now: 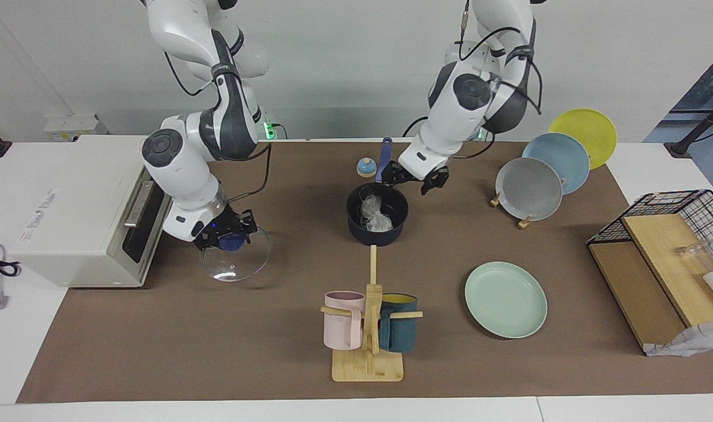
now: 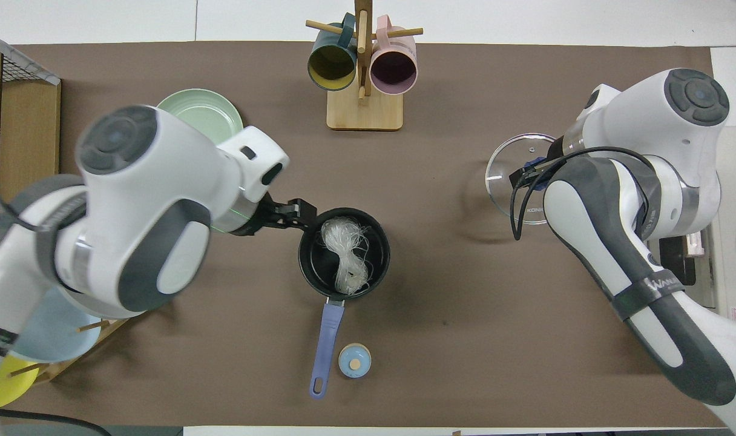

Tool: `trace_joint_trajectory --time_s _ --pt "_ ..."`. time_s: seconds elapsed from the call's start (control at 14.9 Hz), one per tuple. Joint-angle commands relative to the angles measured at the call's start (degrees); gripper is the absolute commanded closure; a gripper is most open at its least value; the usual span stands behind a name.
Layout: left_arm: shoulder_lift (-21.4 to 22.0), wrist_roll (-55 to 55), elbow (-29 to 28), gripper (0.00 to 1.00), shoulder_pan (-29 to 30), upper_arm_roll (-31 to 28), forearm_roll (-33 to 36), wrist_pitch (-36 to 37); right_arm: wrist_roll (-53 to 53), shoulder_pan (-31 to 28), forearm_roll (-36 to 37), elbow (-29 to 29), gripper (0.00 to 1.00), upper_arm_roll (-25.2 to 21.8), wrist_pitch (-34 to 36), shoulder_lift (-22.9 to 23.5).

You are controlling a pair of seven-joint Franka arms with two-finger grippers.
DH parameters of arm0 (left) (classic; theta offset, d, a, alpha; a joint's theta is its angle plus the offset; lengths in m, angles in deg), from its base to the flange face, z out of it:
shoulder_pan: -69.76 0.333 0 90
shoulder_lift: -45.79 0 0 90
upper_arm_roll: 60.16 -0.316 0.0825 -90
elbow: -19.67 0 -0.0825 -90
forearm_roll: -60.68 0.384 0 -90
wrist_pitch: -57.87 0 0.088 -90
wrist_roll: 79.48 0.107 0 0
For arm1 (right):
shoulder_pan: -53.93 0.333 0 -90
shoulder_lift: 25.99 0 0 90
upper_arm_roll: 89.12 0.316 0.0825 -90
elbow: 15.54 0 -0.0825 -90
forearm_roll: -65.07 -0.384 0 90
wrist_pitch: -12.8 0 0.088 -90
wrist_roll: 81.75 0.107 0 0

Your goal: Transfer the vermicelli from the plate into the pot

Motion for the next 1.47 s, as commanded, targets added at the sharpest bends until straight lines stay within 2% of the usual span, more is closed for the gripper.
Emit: trace_joint_trajectory --time_s 0.0,0.13,0.27,0.6,0.87,1.0,1.27,1.41 --pt "0.7 6.9 3.3 0.00 6.8 0.4 2.2 5.6 10.1 3.8 0.2 -6.2 0.45 2.5 6.2 -0.2" --pt "2.0 11.6 3.3 0.00 11.0 0.4 4.4 7.2 21.0 11.0 2.2 -9.0 0.45 2.3 7.7 0.6" --pt "3.0 15.1 3.2 0.00 14.1 0.4 5.2 7.9 31.3 15.9 3.5 -9.5 0.45 2.5 7.0 0.7" --pt "3.3 14.8 5.4 0.00 15.0 -0.3 8.5 8.4 47.9 26.1 3.5 -8.9 0.47 2.5 1.0 1.2" --pt "0.4 14.9 15.3 0.00 15.4 -0.5 11.5 18.0 53.2 30.0 6.2 -8.8 0.47 2.4 -2.1 5.4" --pt "-1.2 14.9 18.9 0.00 15.4 -0.5 13.6 20.3 54.3 31.4 8.6 -8.7 0.47 2.5 -2.2 7.1" --pt "0.2 14.2 16.0 0.00 15.8 -0.6 14.4 19.4 54.5 31.3 8.9 -8.7 0.47 2.5 -2.2 8.1" --pt "2.5 13.4 12.8 0.00 16.9 0.2 14.3 19.3 54.9 31.3 8.8 -8.7 0.47 2.5 -1.8 8.1"
